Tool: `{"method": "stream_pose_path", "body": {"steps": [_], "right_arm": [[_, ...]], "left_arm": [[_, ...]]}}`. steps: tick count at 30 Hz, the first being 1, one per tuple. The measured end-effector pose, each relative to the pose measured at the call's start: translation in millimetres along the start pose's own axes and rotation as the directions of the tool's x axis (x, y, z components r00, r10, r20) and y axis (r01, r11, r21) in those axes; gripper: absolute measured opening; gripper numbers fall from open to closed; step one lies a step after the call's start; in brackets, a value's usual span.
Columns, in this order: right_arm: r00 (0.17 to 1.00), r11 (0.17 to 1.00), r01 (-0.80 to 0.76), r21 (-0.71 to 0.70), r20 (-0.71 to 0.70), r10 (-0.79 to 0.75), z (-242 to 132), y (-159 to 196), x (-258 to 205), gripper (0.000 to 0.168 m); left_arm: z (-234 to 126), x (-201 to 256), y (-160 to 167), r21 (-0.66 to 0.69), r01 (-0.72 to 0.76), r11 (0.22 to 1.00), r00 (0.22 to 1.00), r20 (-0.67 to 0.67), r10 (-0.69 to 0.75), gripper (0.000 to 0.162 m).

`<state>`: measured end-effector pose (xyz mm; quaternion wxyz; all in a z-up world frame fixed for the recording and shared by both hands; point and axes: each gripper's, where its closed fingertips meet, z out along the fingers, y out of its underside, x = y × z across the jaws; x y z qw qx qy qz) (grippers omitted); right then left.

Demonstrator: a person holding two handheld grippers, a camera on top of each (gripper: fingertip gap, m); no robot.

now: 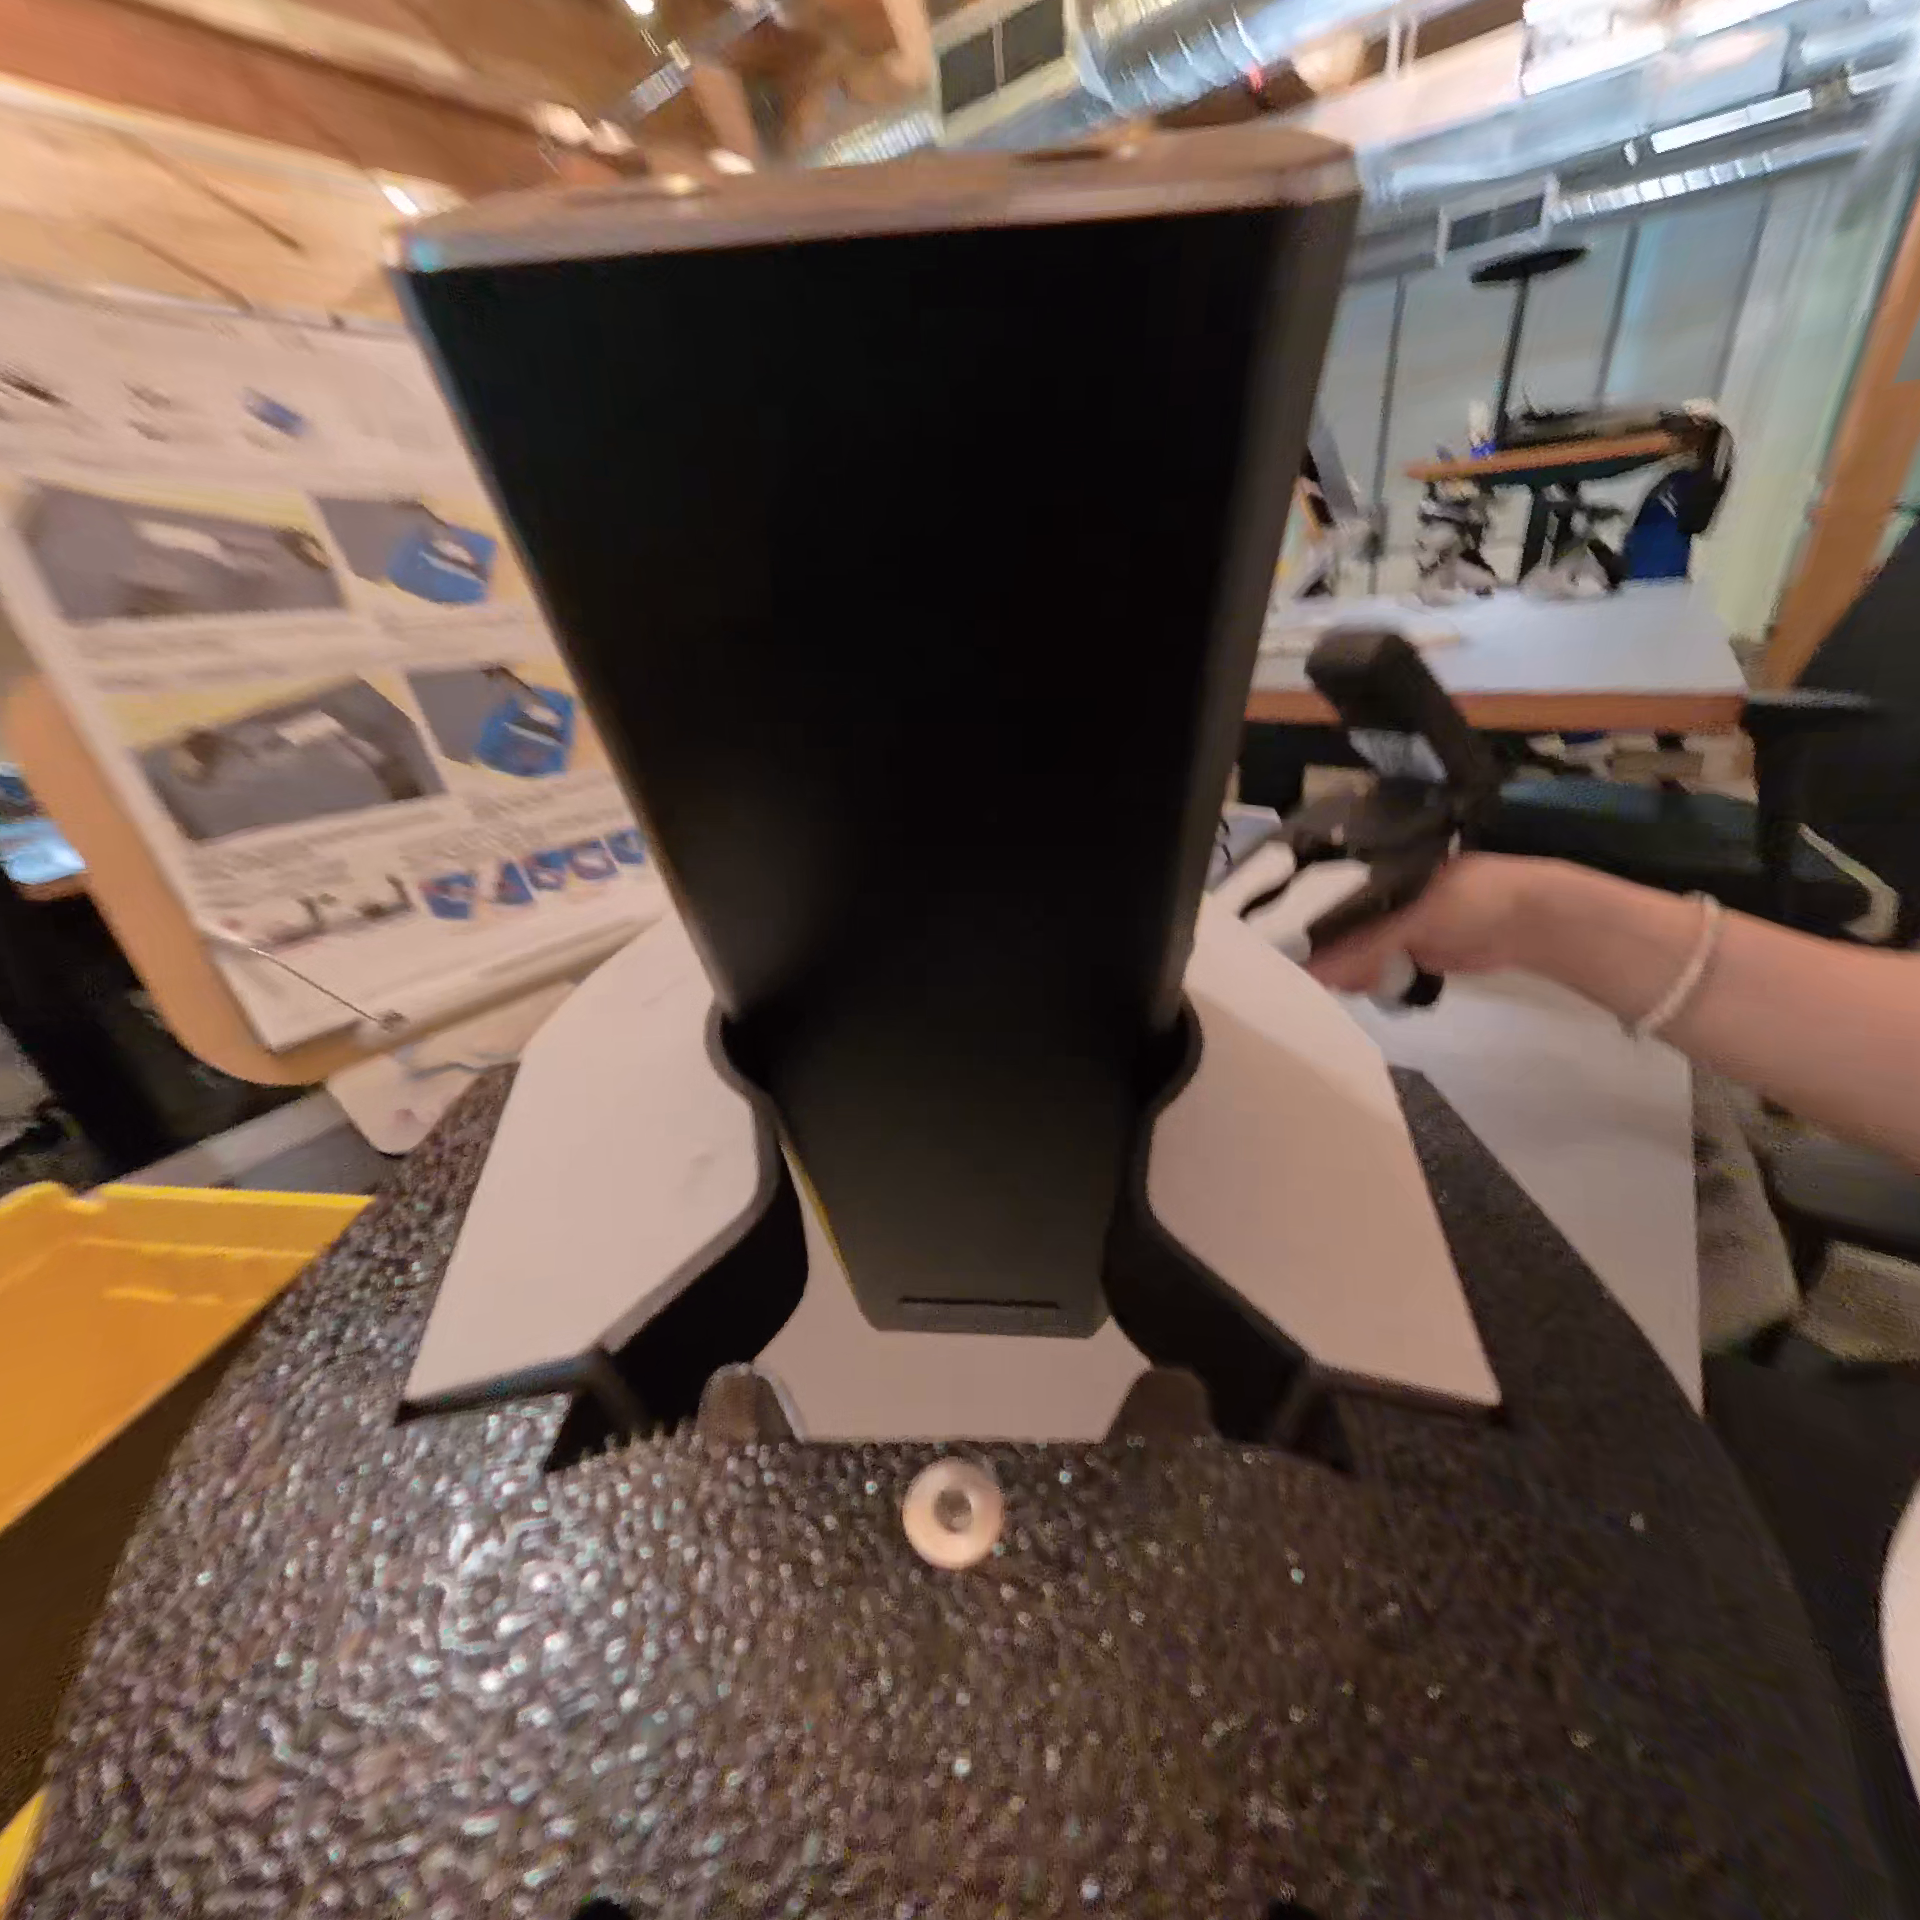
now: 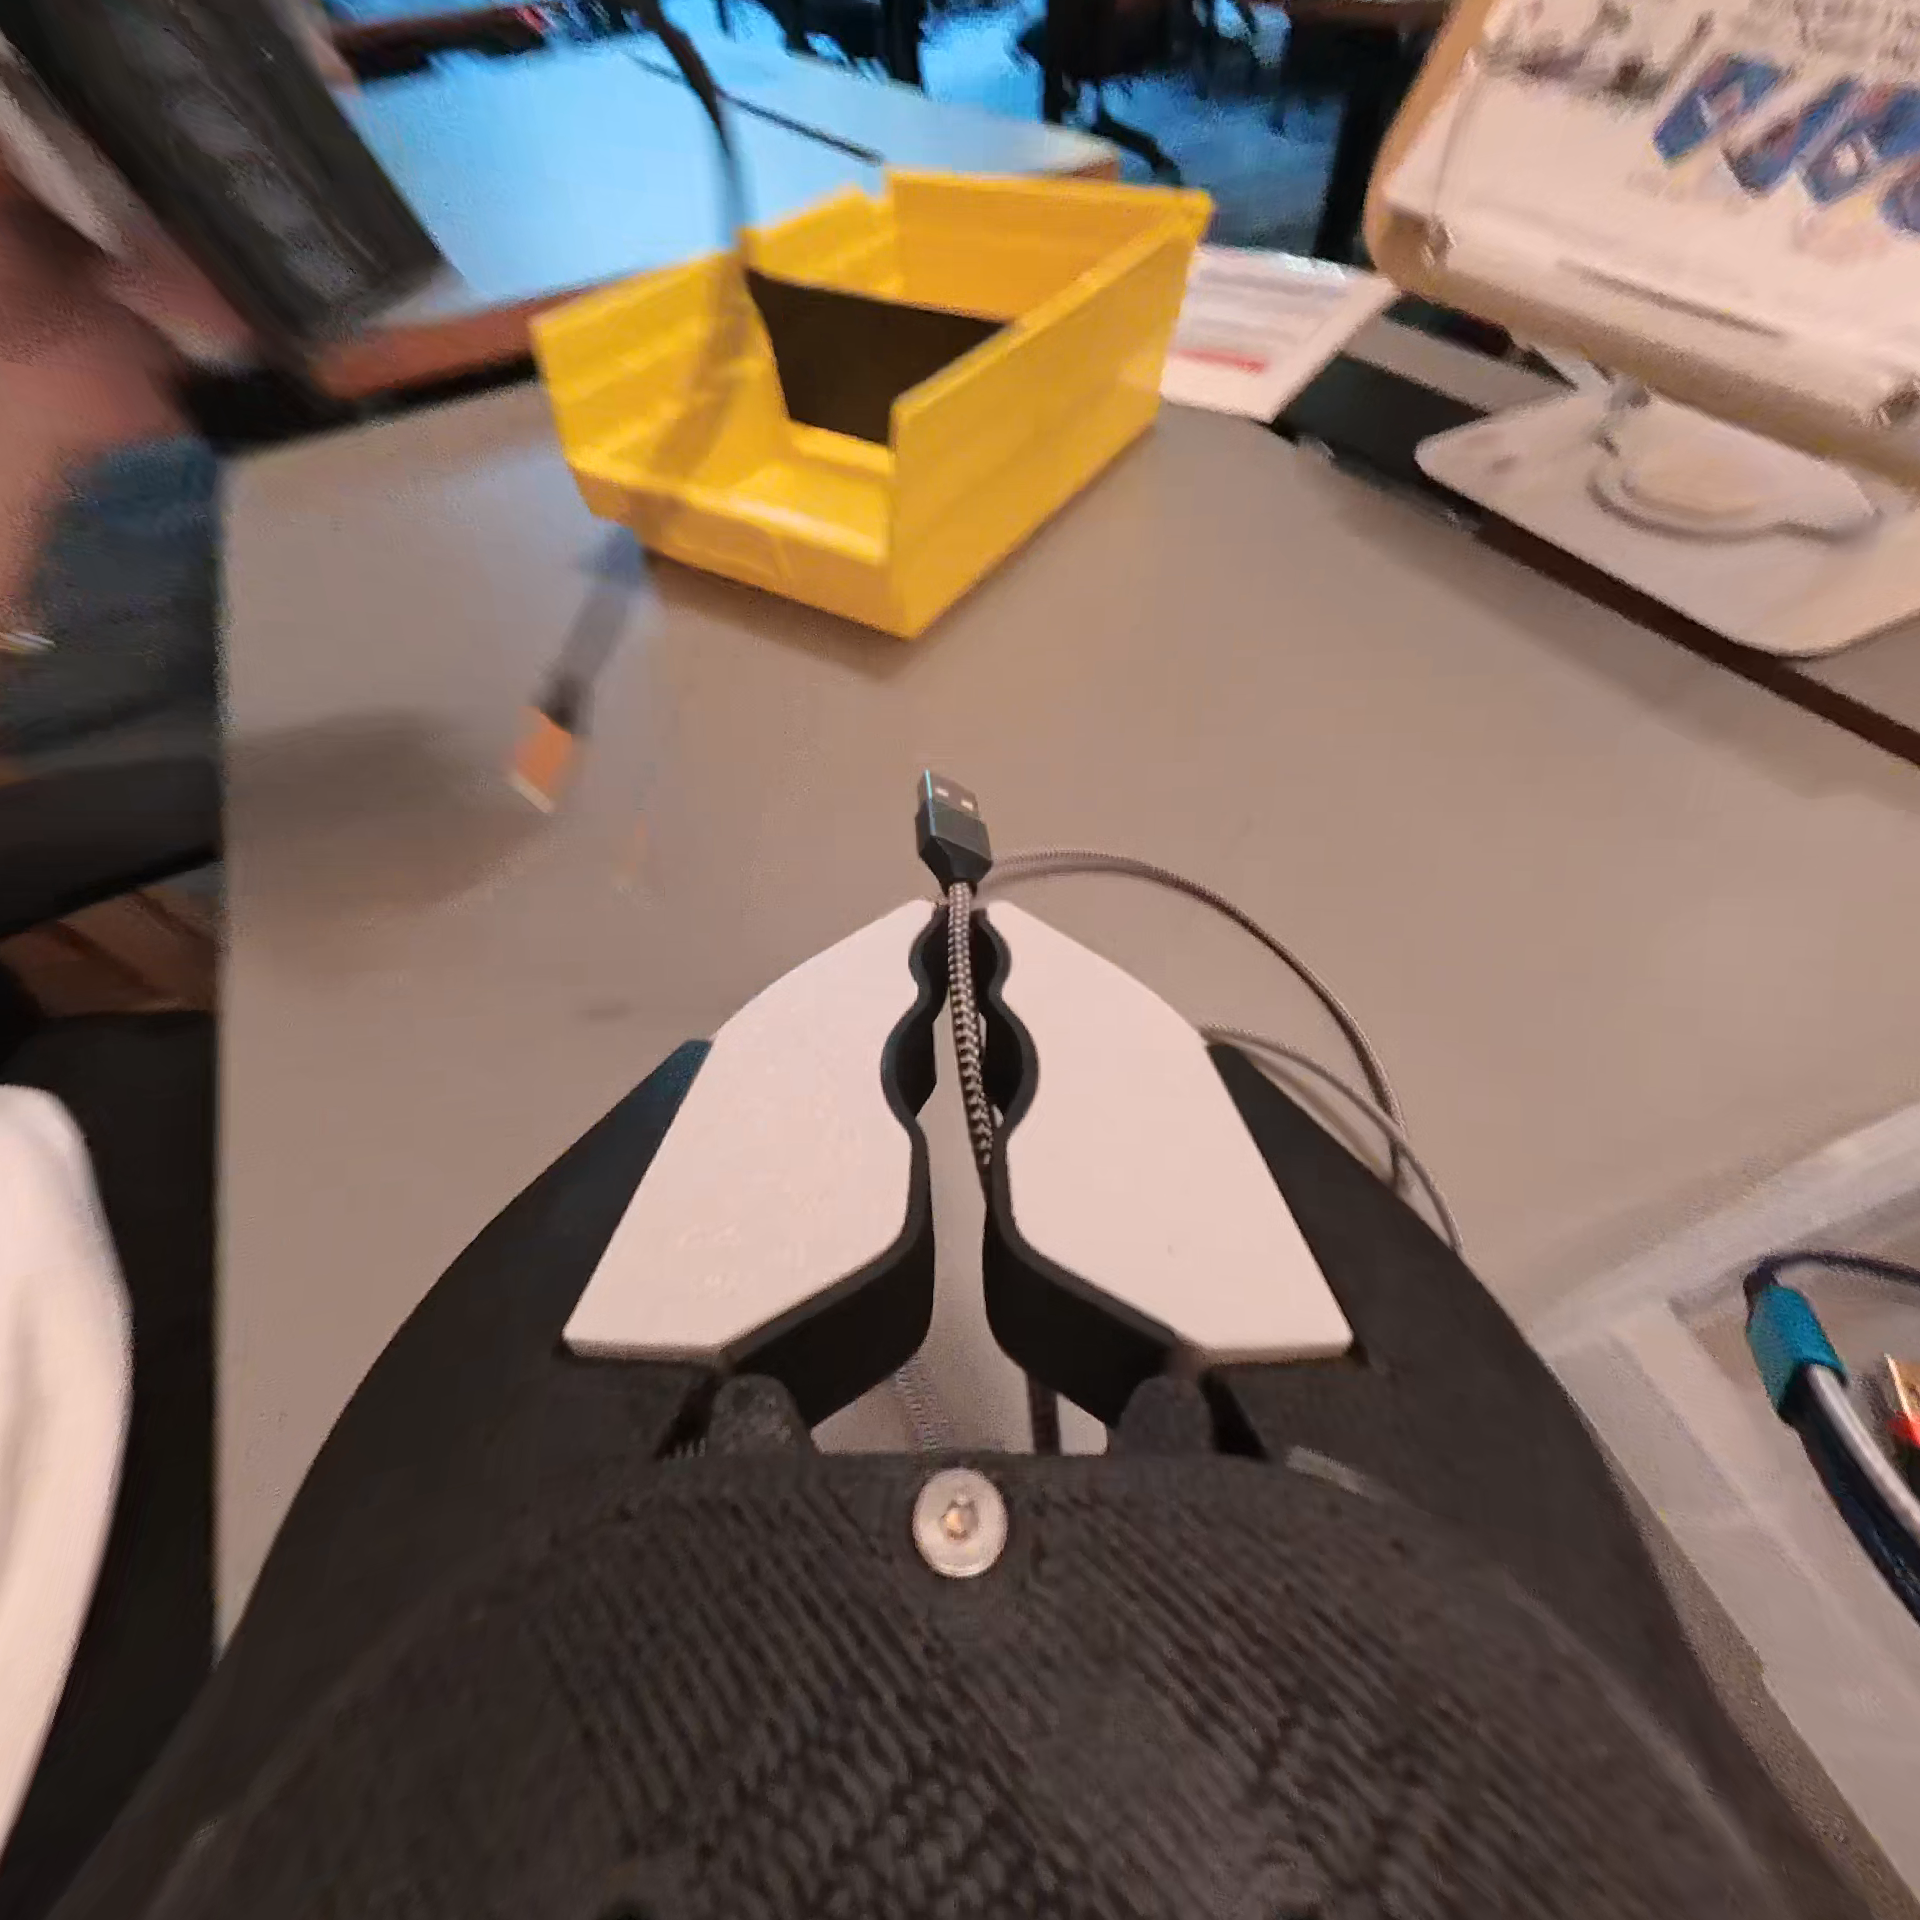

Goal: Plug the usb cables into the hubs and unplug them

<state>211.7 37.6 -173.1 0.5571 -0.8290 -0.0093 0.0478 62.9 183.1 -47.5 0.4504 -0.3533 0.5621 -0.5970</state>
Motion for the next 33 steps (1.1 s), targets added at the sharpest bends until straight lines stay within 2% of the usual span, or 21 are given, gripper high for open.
{"method": "stream_pose_path", "body": {"steps": [2,4,6,8,9,11,15,17,23,26,30,33], "right_arm": [[0.997,0.997,0.013,-0.07,-0.081,-0.019,10.3,12.4,12.2,0.004],[0.982,0.983,0.042,-0.18,-0.175,-0.074,15.3,22.1,28.0,0.01],[0.947,0.934,0.09,-0.347,-0.262,-0.188,13.9,35.8,47.9,0.028],[0.922,0.839,0.104,-0.534,-0.265,-0.283,10.3,57.1,61.7,0.058],[0.912,0.802,0.105,-0.588,-0.264,-0.313,9.2,63.8,67.0,0.061],[0.905,0.788,0.144,-0.598,-0.242,-0.349,15.9,67.4,70.6,0.067],[0.904,0.779,0.128,-0.614,-0.251,-0.346,25.3,67.3,77.7,0.063],[0.908,0.715,0.094,-0.692,-0.235,-0.348,26.5,73.4,79.4,0.07],[0.949,0.533,0.042,-0.845,-0.132,-0.285,36.9,85.8,84.9,0.069],[0.945,0.43,0.048,-0.902,-0.097,-0.311,33.5,86.3,90.7,0.063],[0.931,0.37,0.122,-0.921,-0.022,-0.364,44.4,86.2,101.1,0.072],[0.963,0.338,0.092,-0.937,-0.003,-0.269,47.7,91.0,101.9,0.067]], "left_arm": [[-12.3,-4.9,-20.6,0.058,-0.024,0.998,0.998,0.052,0.021,0.07],[-20.5,-5.0,-27.8,0.048,-0.067,0.997,0.996,0.064,0.063,0.071],[-23.9,-6.2,-25.3,0.01,-0.085,0.996,0.994,0.076,0.084,0.07],[-23.7,-5.2,-20.2,-0.019,-0.086,0.996,0.994,0.062,0.087,0.07],[-22.7,-3.8,-18.2,-0.026,-0.083,0.996,0.995,0.05,0.085,0.07],[-20.0,-0.5,-15.3,-0.035,-0.078,0.996,0.997,0.021,0.079,0.07],[-13.6,5.3,-8.1,-0.04,-0.054,0.998,0.998,-0.033,0.053,0.07],[-11.1,7.8,-5.5,-0.034,-0.029,0.999,0.998,-0.061,0.027,0.07],[-11.3,5.6,0.6,-0.036,0.009,0.999,0.996,-0.085,-0.012,0.07],[-15.0,2.0,1.1,-0.038,0.003,0.999,0.997,-0.081,-0.007,0.071],[-20.1,-3.2,-0.2,-0.018,0.015,1.0,0.997,-0.08,-0.016,0.071],[-21.8,-7.7,0.3,0.002,0.059,0.998,0.995,-0.08,-0.058,0.071]]}}
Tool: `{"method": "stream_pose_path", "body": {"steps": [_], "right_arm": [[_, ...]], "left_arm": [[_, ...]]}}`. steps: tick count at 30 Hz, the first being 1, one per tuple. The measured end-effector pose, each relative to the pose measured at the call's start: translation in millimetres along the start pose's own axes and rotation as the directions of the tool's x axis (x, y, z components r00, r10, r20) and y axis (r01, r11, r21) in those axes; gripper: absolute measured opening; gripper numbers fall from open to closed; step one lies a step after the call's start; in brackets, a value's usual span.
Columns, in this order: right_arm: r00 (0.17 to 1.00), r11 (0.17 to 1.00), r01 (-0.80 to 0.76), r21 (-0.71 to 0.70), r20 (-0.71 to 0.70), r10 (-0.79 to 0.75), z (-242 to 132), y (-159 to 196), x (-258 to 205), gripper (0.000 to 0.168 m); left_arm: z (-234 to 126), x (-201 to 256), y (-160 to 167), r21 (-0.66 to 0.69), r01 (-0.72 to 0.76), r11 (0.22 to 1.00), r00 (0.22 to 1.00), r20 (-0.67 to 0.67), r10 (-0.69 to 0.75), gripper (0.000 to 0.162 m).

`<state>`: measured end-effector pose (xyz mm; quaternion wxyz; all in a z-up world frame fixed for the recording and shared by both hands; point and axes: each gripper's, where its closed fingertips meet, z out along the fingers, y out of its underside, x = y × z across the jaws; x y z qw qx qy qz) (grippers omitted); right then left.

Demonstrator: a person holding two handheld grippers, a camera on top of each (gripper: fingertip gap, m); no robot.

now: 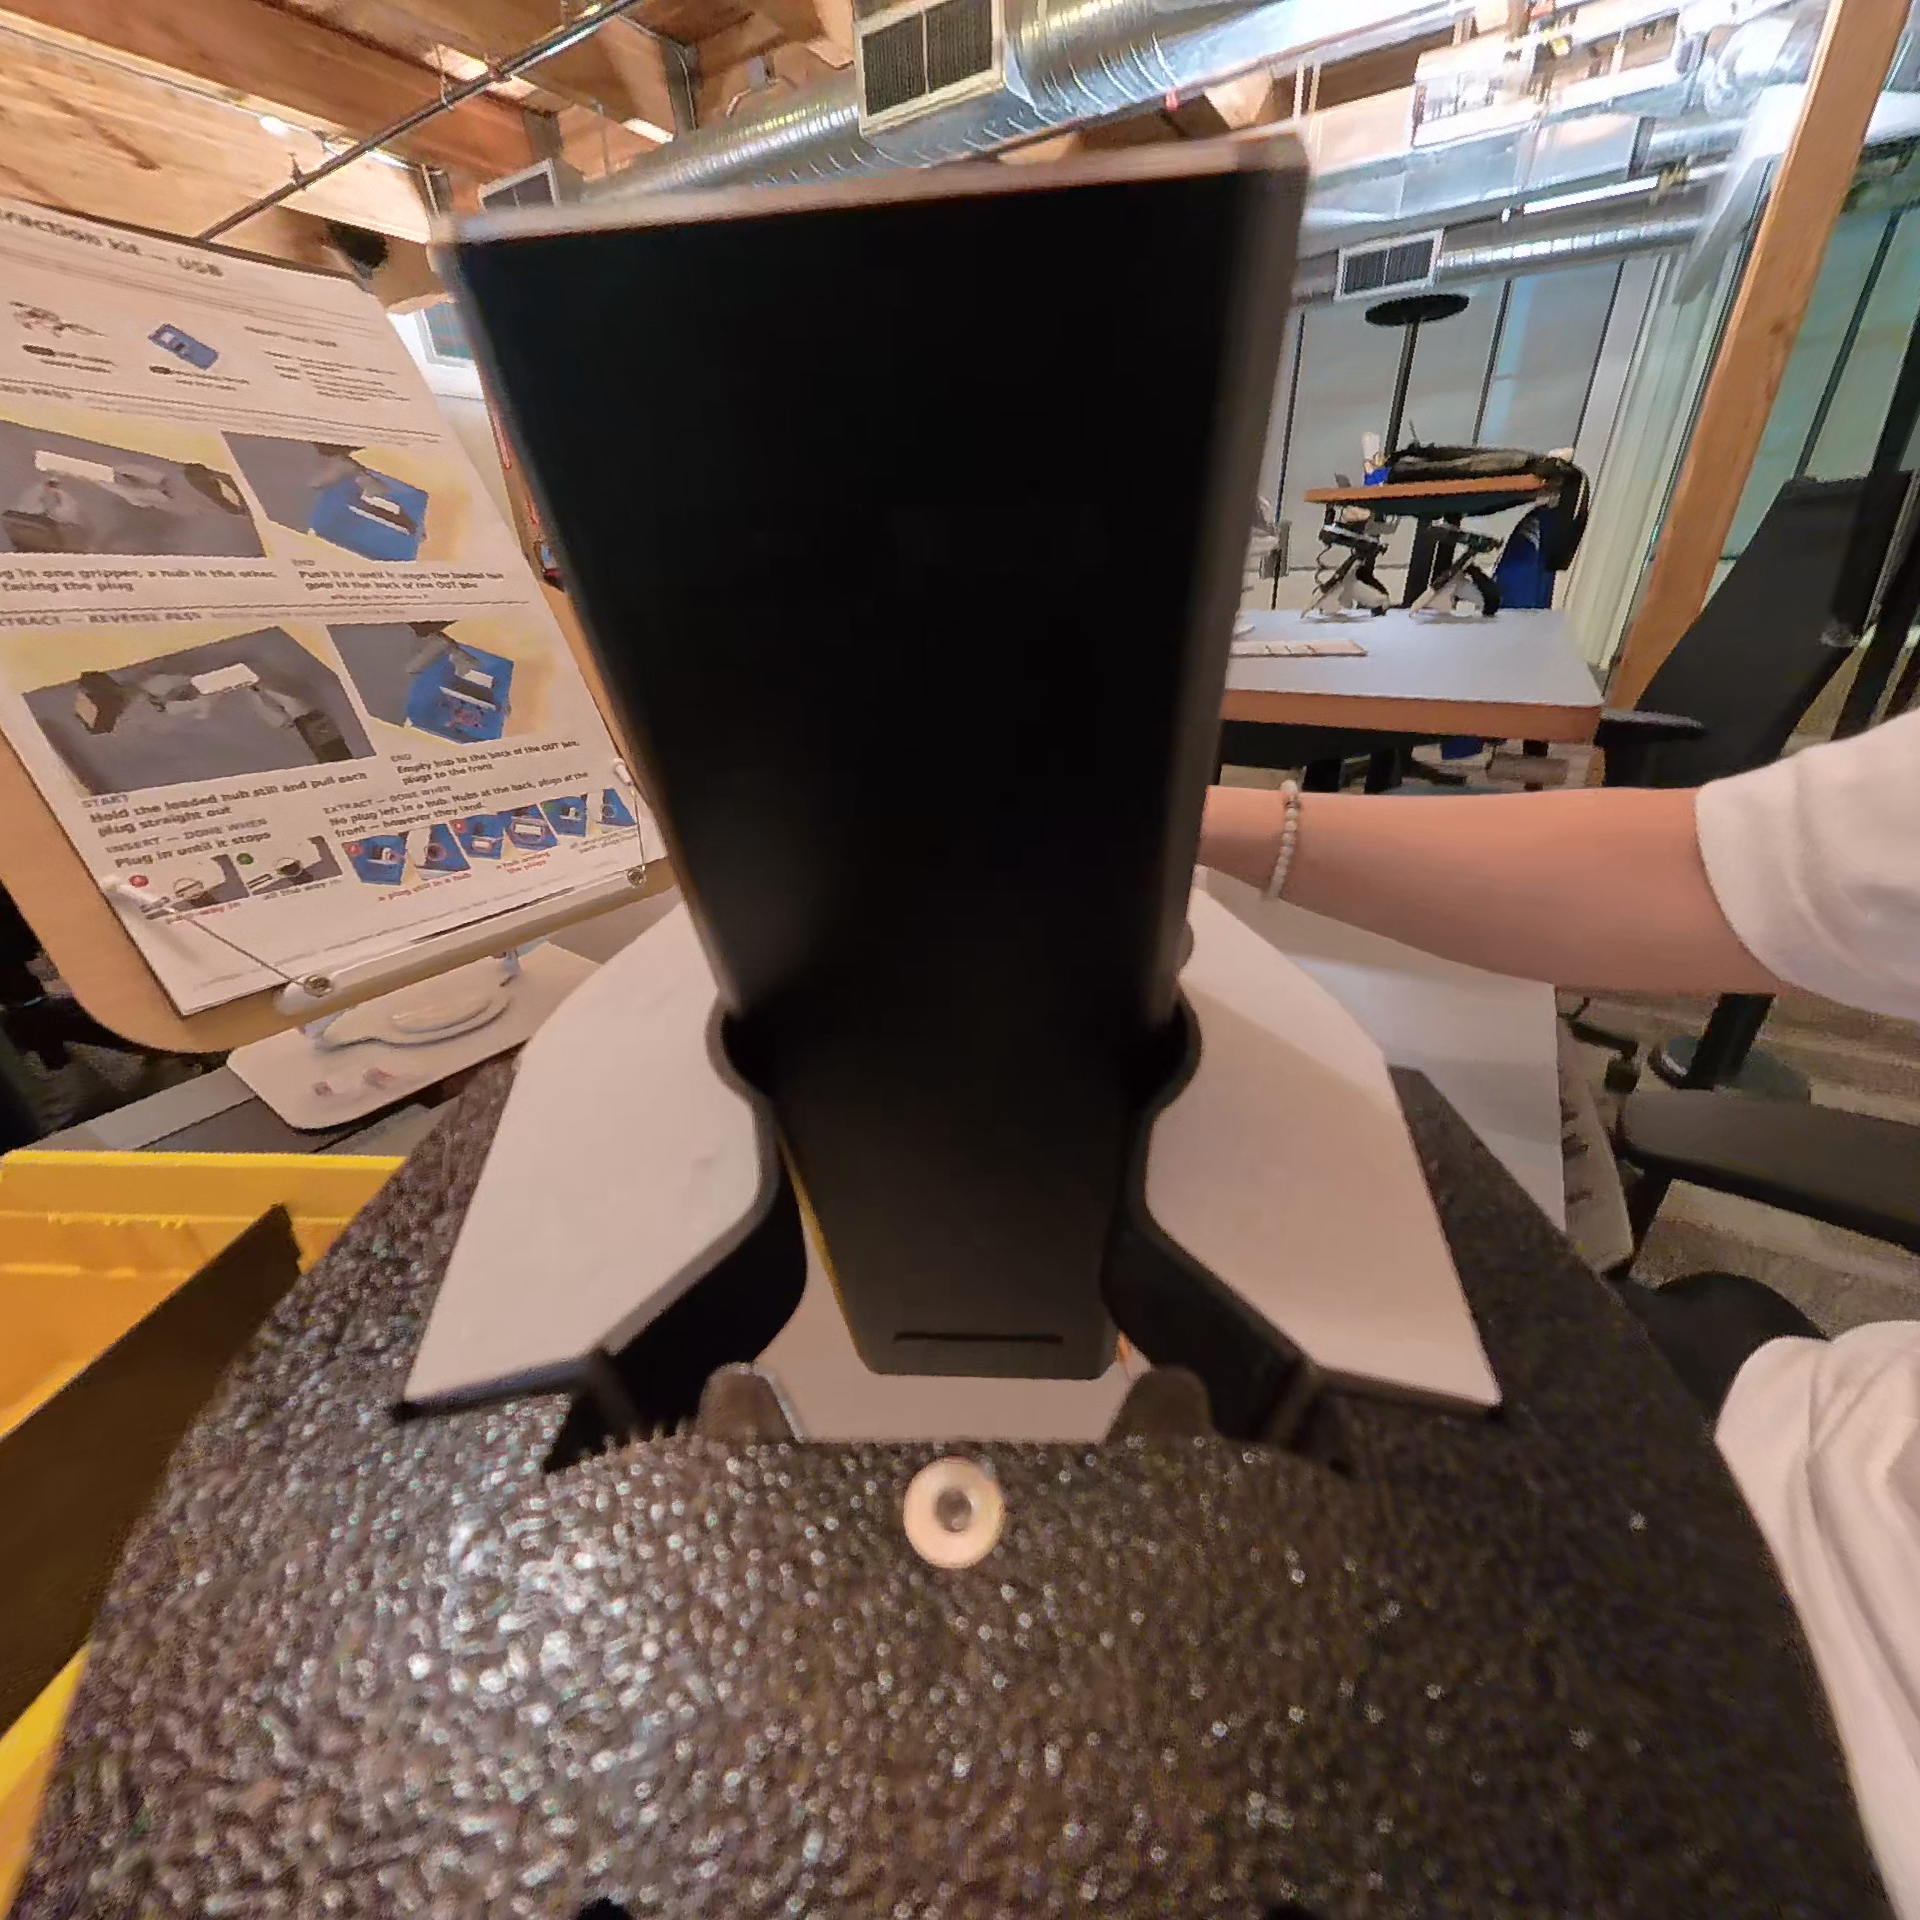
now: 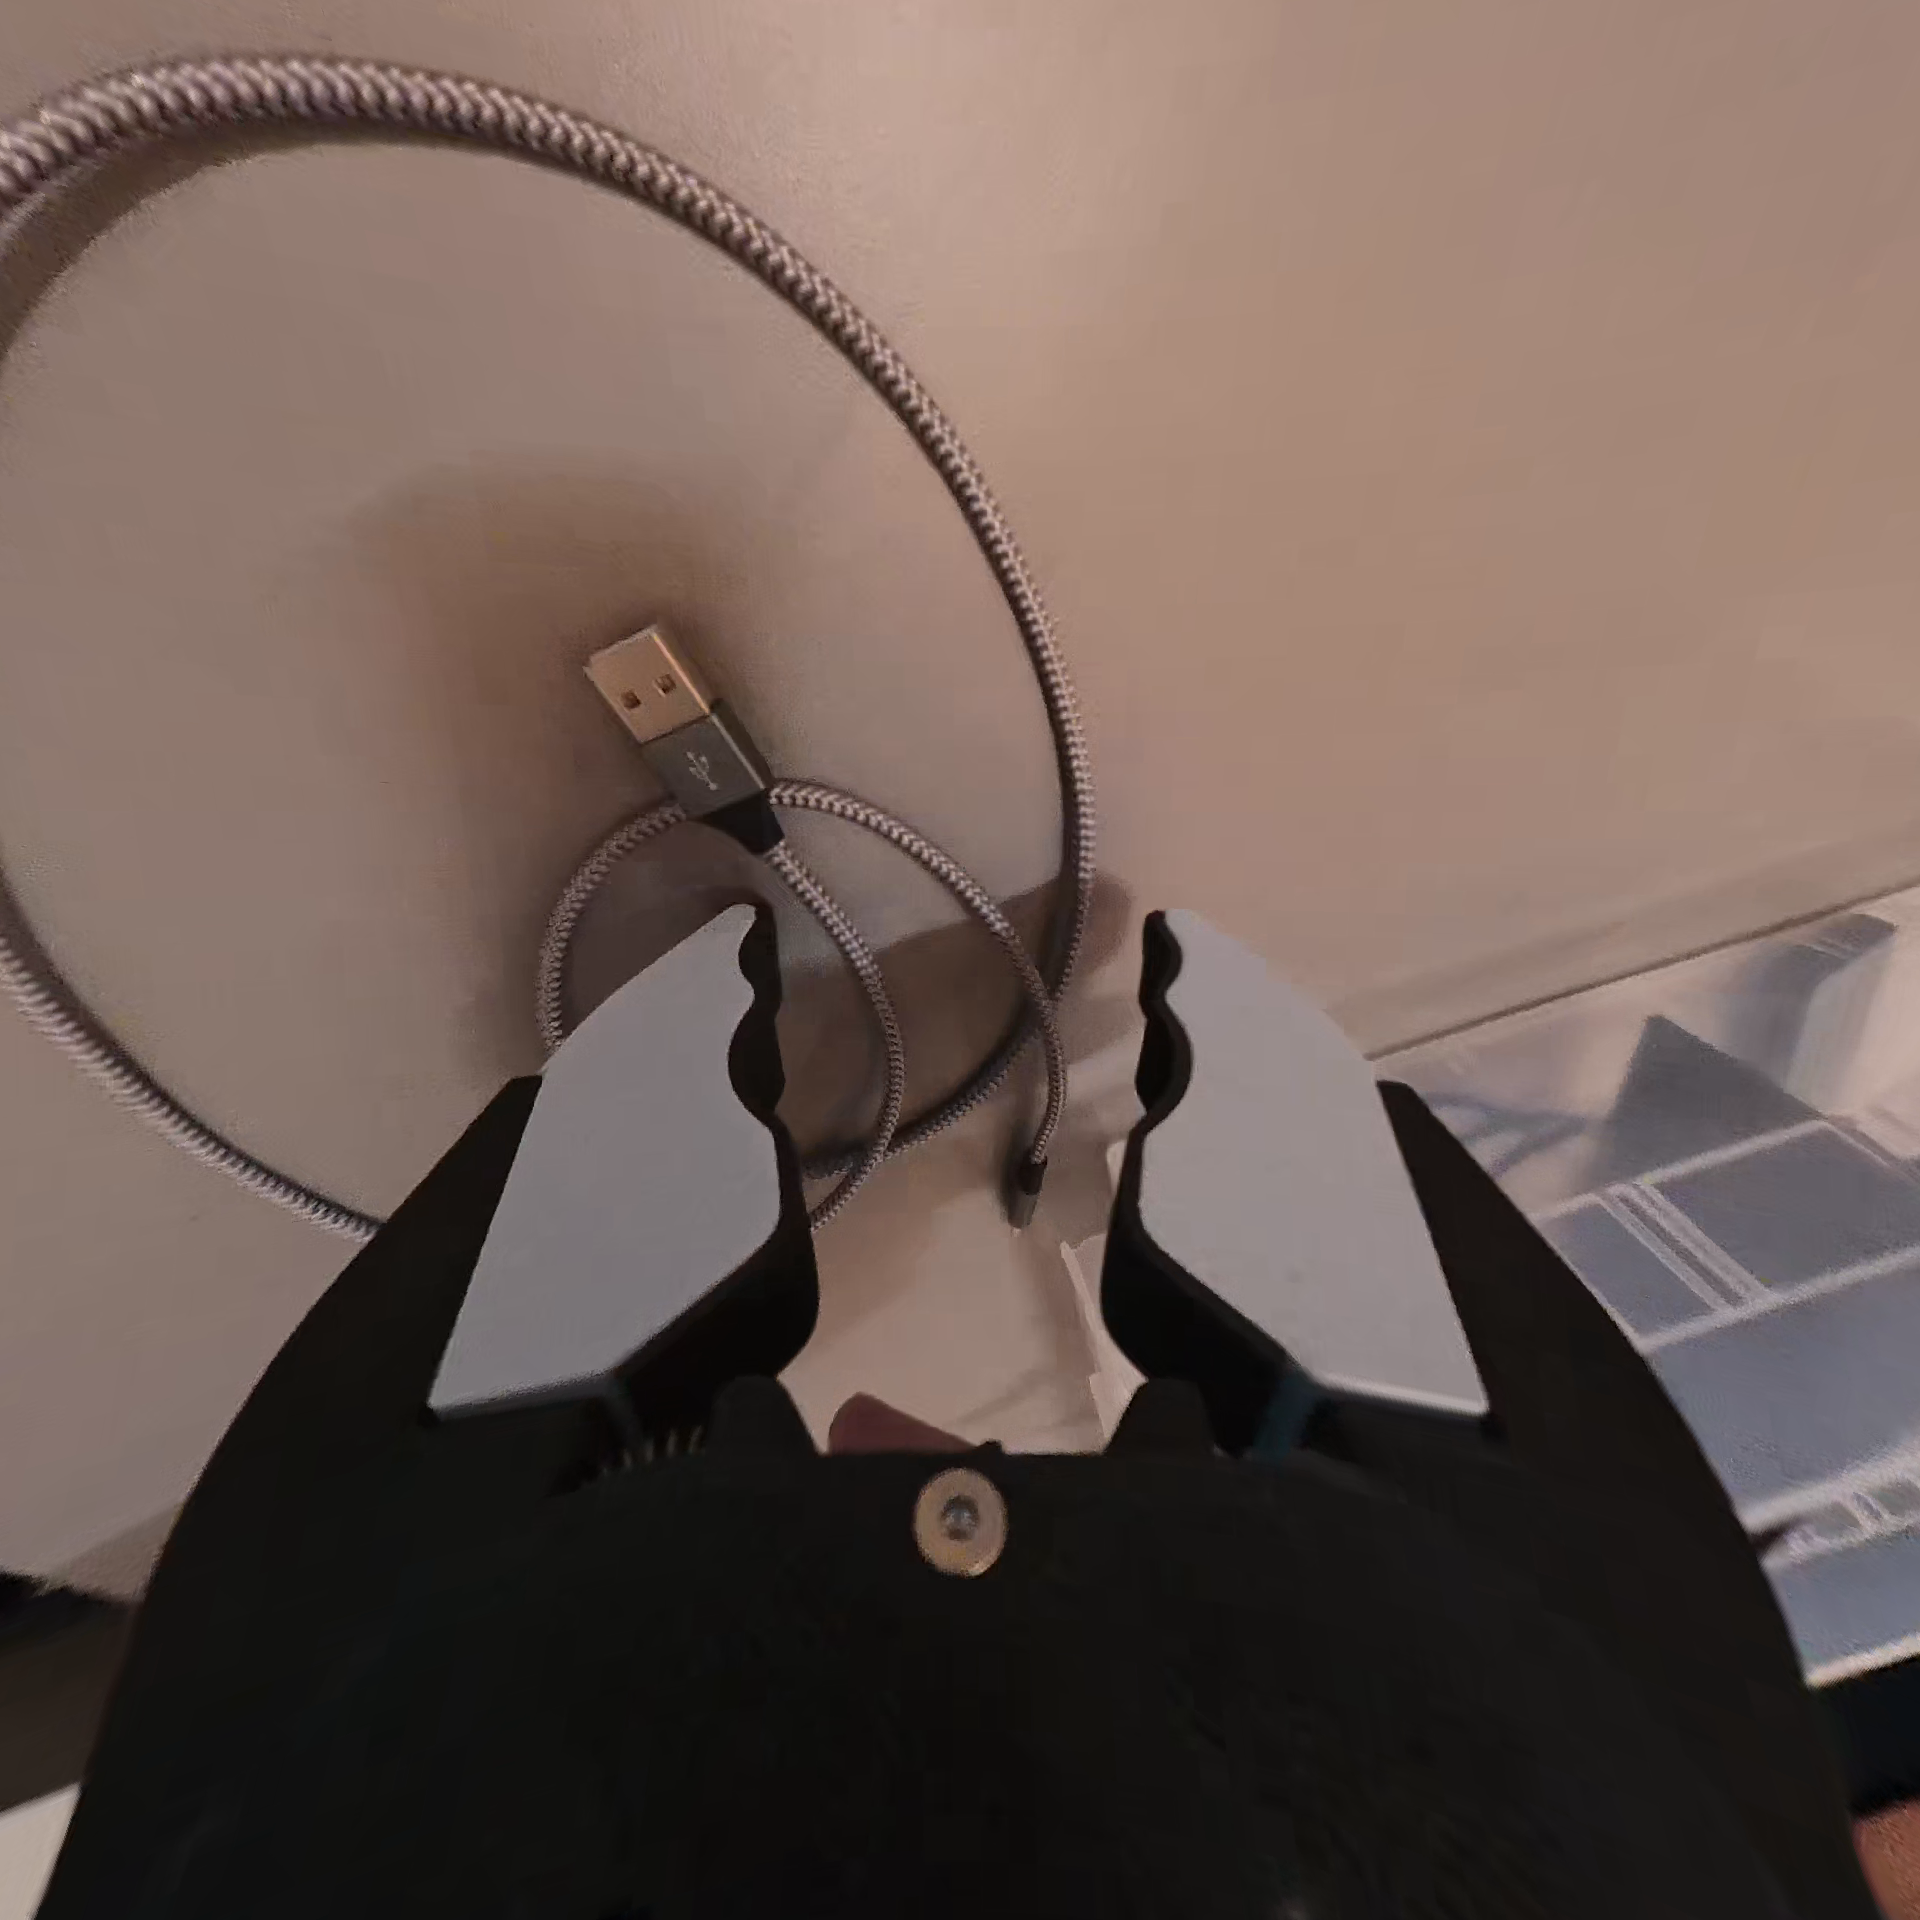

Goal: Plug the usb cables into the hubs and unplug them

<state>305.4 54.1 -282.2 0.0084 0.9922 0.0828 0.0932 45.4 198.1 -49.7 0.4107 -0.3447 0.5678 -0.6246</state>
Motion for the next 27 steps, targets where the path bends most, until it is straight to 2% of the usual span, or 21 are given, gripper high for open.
{"method": "stream_pose_path", "body": {"steps": [2,7,9,10,12,20,23,27], "right_arm": [[0.995,1.0,-0.023,-0.017,0.098,0.025,1.7,0.6,-7.8,0.054],[0.988,0.998,-0.057,-0.019,0.143,0.059,2.4,-0.8,-12.0,0.054],[0.997,0.999,-0.025,-0.032,0.077,0.027,2.4,-1.3,-8.7,0.012],[1.0,0.999,-0.009,-0.034,0.029,0.01,3.2,-1.6,-6.8,0.008],[1.0,0.999,-0.002,-0.034,0.002,0.002,2.2,-0.8,-12.9,0.005],[1.0,0.994,-0.008,0.108,-0.007,0.008,-11.1,-1.0,-34.2,0.004],[0.999,0.98,-0.006,0.2,-0.048,0.016,-38.2,-2.4,-32.5,0.004],[0.991,0.947,-0.016,0.322,-0.118,0.056,-96.5,1.9,-14.1,0.004]], "left_arm": [[-1.2,-2.8,0.4,0.014,0.021,1.0,1.0,0.001,-0.021,0.071],[-4.2,-7.2,3.0,0.019,0.034,0.999,0.999,-0.005,-0.034,0.071],[-4.6,-8.0,2.8,0.032,0.051,0.998,0.999,-0.013,-0.051,0.071],[-4.7,-8.1,2.9,0.036,0.058,0.998,0.998,-0.017,-0.058,0.071],[-5.0,-8.3,3.5,0.036,0.06,0.998,0.998,-0.018,-0.059,0.071],[-7.3,-9.4,2.7,0.031,0.054,0.998,0.999,-0.008,-0.054,0.071],[-8.3,-11.5,3.8,0.027,0.057,0.998,0.998,0.002,-0.057,0.071],[-8.6,-14.8,6.2,0.024,0.069,0.997,0.998,0.012,-0.069,0.071]]}}
